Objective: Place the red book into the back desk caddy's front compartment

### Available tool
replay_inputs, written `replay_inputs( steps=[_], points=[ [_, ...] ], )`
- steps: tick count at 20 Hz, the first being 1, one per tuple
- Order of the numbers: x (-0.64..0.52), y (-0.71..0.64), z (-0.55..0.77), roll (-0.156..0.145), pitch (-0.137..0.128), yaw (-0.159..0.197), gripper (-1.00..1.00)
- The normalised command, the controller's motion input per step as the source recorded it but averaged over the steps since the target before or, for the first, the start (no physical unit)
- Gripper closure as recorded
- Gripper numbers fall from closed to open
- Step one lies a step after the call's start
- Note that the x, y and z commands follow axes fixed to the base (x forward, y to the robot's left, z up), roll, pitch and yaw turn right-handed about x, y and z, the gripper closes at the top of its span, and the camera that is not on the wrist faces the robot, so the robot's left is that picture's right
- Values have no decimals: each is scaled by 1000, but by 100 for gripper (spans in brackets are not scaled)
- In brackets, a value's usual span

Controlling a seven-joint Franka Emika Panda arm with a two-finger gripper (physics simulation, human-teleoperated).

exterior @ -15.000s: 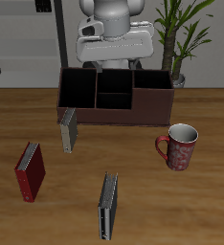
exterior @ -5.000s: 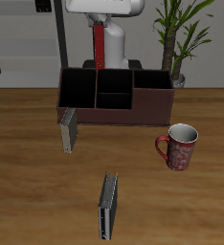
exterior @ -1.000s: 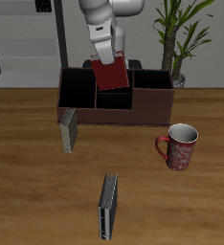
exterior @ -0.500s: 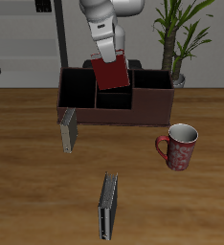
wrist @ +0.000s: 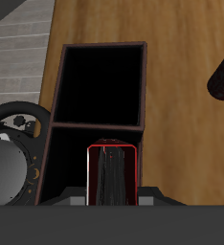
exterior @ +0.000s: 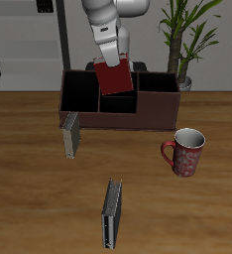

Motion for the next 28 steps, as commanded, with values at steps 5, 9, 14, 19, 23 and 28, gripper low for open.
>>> replay_inputs(
  steps=[5, 9, 14, 19, 23, 28],
  points=[
    [16, -54, -58, 2, -2, 2, 100],
    [18, -41, -122, 7, 7, -2, 100],
    [26, -23, -134, 4, 13, -13, 100],
    [39, 30, -125, 8, 17, -19, 100],
    [29, 75, -109, 21, 21, -4, 100],
    [-6, 7, -92, 5, 12, -12, 100]
  ],
)
